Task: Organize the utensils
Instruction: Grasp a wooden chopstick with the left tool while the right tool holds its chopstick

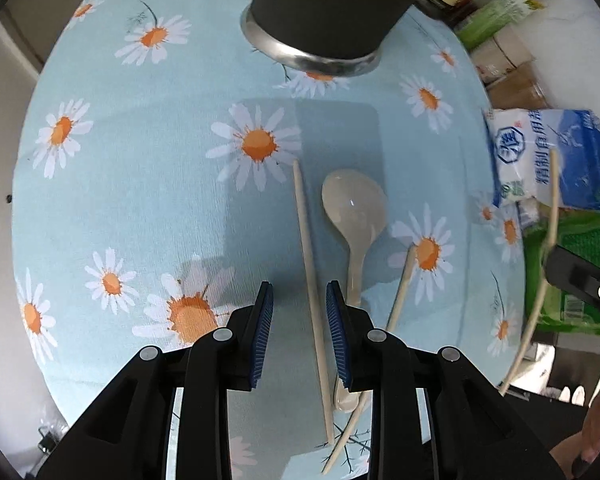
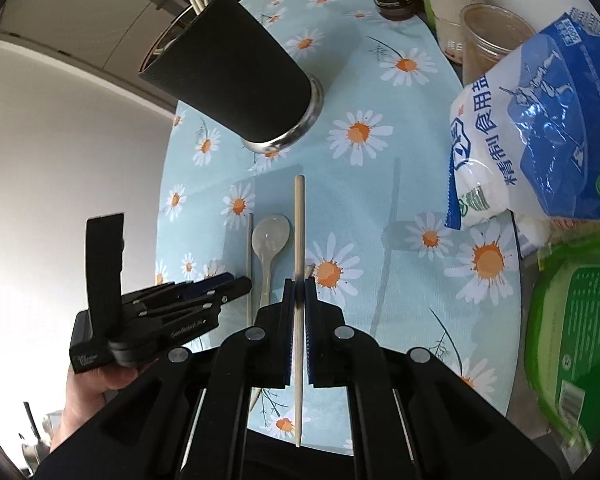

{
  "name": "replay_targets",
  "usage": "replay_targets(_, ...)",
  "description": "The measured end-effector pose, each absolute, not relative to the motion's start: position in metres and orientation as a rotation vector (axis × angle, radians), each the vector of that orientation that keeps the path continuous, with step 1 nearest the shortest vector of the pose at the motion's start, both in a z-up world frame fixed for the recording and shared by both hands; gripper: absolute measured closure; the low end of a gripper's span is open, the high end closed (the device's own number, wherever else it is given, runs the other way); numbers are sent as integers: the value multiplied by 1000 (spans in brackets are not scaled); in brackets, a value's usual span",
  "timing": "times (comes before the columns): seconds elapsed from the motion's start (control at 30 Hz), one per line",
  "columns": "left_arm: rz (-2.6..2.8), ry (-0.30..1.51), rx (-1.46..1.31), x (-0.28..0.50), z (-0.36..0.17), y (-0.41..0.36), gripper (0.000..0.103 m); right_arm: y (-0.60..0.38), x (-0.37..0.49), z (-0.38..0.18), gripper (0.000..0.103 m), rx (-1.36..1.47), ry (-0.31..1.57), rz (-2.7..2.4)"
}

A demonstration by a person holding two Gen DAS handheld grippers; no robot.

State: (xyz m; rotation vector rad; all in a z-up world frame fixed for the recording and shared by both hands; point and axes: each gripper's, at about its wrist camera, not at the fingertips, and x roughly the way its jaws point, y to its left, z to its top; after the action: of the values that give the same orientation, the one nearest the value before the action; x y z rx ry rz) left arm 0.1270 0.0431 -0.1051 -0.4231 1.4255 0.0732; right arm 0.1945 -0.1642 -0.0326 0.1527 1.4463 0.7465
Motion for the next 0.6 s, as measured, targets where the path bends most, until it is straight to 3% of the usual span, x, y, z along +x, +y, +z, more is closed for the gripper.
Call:
replay_targets(0.4, 196, 1504, -318, 147, -107, 12, 78, -165, 199, -35, 97, 142, 1472, 845)
replay_targets(0.5, 232, 1506, -274, 154, -109, -1, 90, -167, 201, -35, 97, 146, 1477, 856)
replay_targets(0.6, 250, 1501, -288, 156, -107, 0, 96, -169, 205, -34, 97, 150, 1477, 863)
